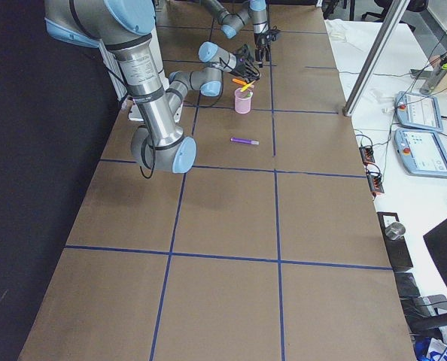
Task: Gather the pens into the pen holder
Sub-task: 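Carry the yellow highlighter over the pen holder and drop it in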
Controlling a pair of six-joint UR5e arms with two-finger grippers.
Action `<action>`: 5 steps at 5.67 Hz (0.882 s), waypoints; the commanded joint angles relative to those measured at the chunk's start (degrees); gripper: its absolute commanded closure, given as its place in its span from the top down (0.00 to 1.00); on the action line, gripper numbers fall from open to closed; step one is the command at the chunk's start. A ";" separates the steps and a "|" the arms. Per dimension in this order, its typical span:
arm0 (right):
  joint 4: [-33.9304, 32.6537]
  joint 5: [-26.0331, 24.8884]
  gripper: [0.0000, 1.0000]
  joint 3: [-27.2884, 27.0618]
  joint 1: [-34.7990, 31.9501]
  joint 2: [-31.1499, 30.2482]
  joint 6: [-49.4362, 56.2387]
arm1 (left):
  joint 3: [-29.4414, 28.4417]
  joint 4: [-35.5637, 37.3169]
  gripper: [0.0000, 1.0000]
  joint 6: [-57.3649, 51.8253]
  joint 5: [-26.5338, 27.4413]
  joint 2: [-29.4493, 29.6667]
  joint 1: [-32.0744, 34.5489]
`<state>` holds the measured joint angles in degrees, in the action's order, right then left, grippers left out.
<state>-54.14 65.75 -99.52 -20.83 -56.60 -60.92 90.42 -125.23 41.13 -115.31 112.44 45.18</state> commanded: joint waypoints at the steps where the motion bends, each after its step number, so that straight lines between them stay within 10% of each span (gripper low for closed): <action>1: 0.18 -3.50 0.52 1.60 1.74 0.26 -0.25 | 0.11 0.07 0.98 0.01 0.00 -0.03 0.00; 2: 0.44 -3.53 1.00 1.35 1.76 0.26 -0.78 | 0.11 0.07 0.98 -0.08 0.00 -0.03 0.00; 5: -1.30 6.34 1.00 -1.73 -2.26 0.18 -0.77 | 0.89 9.85 0.98 0.09 0.17 5.56 -1.75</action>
<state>-54.37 66.94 -100.48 -20.92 -56.31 -61.19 90.76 -120.24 41.20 -115.22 115.15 44.06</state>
